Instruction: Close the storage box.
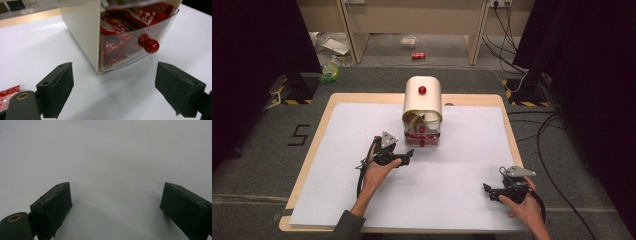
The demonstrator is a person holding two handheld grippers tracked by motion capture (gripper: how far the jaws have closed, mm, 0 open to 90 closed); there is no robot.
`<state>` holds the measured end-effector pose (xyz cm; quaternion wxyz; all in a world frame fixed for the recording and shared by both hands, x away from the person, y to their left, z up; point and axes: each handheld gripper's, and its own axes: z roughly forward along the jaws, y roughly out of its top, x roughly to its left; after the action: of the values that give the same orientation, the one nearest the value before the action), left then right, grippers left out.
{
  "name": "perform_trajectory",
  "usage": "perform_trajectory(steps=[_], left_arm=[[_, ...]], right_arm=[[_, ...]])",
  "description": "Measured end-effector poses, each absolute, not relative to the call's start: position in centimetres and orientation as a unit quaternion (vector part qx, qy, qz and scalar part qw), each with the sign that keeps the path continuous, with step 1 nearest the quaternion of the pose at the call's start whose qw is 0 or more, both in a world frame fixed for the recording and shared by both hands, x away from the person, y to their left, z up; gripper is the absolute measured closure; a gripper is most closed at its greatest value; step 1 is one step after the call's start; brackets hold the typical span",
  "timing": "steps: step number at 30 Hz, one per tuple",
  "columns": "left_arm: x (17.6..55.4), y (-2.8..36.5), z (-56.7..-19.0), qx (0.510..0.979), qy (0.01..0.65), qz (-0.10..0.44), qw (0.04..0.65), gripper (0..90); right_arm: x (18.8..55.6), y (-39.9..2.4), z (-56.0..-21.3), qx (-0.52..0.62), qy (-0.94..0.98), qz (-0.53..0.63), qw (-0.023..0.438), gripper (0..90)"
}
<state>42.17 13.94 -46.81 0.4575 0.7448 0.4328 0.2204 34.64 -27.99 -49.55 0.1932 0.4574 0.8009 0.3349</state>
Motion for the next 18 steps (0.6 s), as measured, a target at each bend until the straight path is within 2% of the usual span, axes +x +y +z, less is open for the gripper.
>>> perform_trajectory(steps=[18], left_arm=[[40.9, 14.7, -46.6, 0.739, 0.429, 0.221, 0.469, 15.2]], right_arm=[[34.6, -28.0, -49.5, 0.457, 0.802, 0.334, 0.193, 10.2]])
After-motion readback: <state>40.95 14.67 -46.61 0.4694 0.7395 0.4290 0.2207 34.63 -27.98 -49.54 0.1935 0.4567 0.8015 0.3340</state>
